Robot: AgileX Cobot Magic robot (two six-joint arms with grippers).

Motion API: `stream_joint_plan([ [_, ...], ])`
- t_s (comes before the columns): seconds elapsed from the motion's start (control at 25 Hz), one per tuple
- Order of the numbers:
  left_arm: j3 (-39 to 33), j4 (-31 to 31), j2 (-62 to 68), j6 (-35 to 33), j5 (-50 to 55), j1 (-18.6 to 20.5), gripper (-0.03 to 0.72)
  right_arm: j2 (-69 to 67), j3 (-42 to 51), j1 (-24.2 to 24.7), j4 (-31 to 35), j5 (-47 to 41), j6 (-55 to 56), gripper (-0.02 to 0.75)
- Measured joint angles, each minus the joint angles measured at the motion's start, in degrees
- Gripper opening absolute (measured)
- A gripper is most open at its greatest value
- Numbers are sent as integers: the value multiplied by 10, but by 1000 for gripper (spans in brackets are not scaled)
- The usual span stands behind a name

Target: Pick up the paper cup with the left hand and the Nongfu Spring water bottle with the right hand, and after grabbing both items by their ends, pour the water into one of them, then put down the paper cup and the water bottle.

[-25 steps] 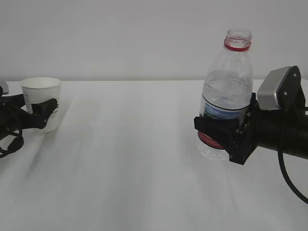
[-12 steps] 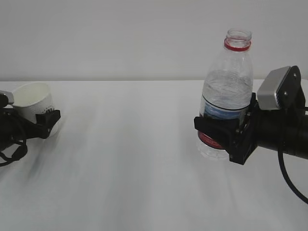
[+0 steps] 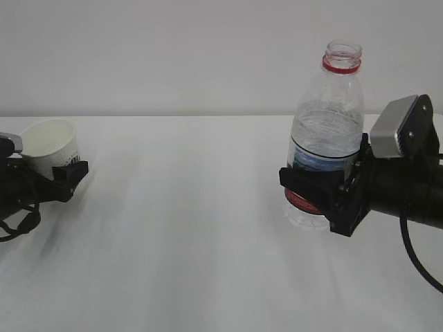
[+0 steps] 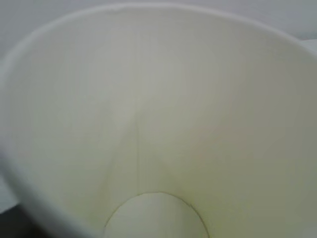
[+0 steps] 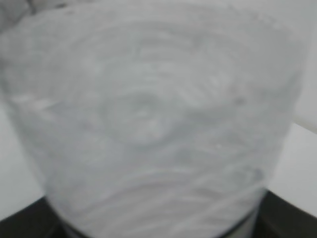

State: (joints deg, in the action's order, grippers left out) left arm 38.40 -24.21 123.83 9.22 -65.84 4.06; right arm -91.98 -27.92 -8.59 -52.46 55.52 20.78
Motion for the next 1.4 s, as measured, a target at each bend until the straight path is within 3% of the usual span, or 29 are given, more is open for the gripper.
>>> stream_joint_plan([
  [0.12,0,-11,0,0,0,0,583,0,0,0,0,0,0,475],
  [0.4,-9,-13,-1,0,-6,0,575,0,0,0,0,-1,0,475],
  [1.4,-193,-42,-196,12,-2,0,573,0,0,0,-7,-1,4,475],
])
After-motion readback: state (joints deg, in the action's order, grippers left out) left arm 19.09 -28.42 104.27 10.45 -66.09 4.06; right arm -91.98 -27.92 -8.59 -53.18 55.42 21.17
